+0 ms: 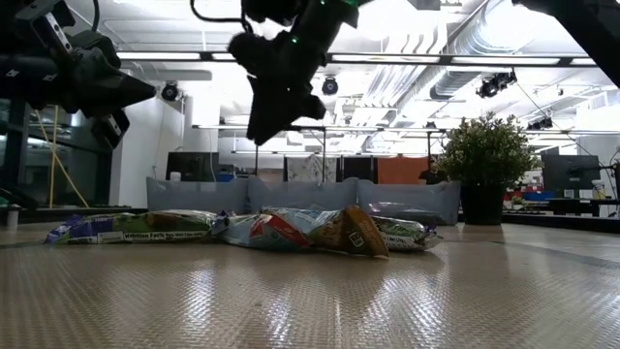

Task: Pick and place Granola Bars by type
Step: Put the yellow granola bar into the center black bin

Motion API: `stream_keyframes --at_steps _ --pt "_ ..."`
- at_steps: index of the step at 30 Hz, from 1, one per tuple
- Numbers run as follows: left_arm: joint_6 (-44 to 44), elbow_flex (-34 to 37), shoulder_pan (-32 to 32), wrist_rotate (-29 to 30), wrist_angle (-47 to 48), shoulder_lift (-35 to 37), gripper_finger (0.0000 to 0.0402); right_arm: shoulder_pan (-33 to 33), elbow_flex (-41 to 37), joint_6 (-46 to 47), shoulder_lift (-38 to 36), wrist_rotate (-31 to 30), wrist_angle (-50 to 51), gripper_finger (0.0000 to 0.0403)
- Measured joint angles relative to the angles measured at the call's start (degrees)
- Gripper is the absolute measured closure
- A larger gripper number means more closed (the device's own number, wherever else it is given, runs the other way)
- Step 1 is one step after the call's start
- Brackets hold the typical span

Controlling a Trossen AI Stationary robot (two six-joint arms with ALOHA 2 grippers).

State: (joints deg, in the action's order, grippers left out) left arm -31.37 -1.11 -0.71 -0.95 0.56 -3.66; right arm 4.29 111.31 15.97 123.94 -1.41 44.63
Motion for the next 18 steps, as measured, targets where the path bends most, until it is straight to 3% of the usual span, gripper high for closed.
stream_keyframes --at_steps 3,6,11,18 --pt "0.01 -0.02 -0.01 0.02 0.0 -0.02 0.0401 -0.35 -1.06 -13.66 0.13 5.22 -0.5 0.0324" --pt "0.0 -0.01 -0.02 0.02 -0.02 -0.02 0.0401 -0.82 -1.69 -22.98 0.3 6.32 0.4 0.0324" --pt "0.0 -0.02 0.0 0.02 -0.11 -0.02 0.0401 0.31 -2.15 -23.46 0.46 7.25 -0.31 0.0319" --pt "0.0 0.0 -0.02 0.02 -0.18 -0.02 0.0401 1.64 -8.06 -20.57 0.57 11.34 -3.32 0.0247"
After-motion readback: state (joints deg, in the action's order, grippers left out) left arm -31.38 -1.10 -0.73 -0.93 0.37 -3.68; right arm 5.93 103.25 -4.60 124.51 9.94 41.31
